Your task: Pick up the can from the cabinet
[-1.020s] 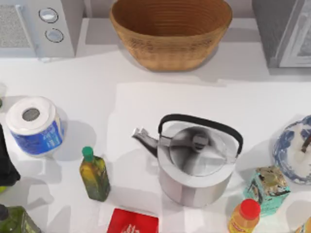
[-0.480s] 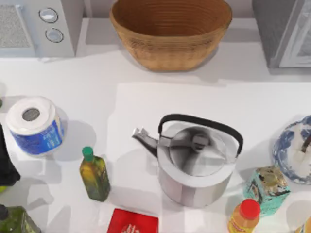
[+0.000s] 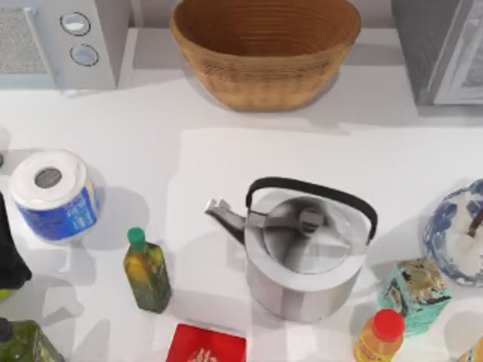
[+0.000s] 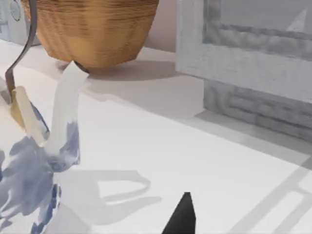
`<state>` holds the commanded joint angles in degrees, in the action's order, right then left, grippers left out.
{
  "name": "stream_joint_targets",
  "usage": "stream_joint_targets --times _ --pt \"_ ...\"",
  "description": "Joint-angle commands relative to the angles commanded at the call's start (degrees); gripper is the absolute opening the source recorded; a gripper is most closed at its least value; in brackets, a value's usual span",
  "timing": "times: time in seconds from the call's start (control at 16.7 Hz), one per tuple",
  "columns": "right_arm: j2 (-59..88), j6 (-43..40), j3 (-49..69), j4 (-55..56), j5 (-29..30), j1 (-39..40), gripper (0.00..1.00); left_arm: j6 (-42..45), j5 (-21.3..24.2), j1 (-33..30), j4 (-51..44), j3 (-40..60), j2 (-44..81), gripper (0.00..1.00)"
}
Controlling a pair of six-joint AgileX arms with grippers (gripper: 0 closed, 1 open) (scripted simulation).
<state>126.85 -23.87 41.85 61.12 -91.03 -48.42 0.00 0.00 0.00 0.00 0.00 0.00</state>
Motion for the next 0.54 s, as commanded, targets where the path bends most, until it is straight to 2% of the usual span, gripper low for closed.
stream_joint_targets --times 0.18,0.54 --pt "0.0 0.0 0.0 0.0 0.0 0.0 0.98 0.0 0.0 0.0 0.0 0.0 0.0 1.00" --pt "0.0 0.0 0.0 0.0 0.0 0.0 1.00 0.0 0.0 0.0 0.0 0.0 0.0 1.00"
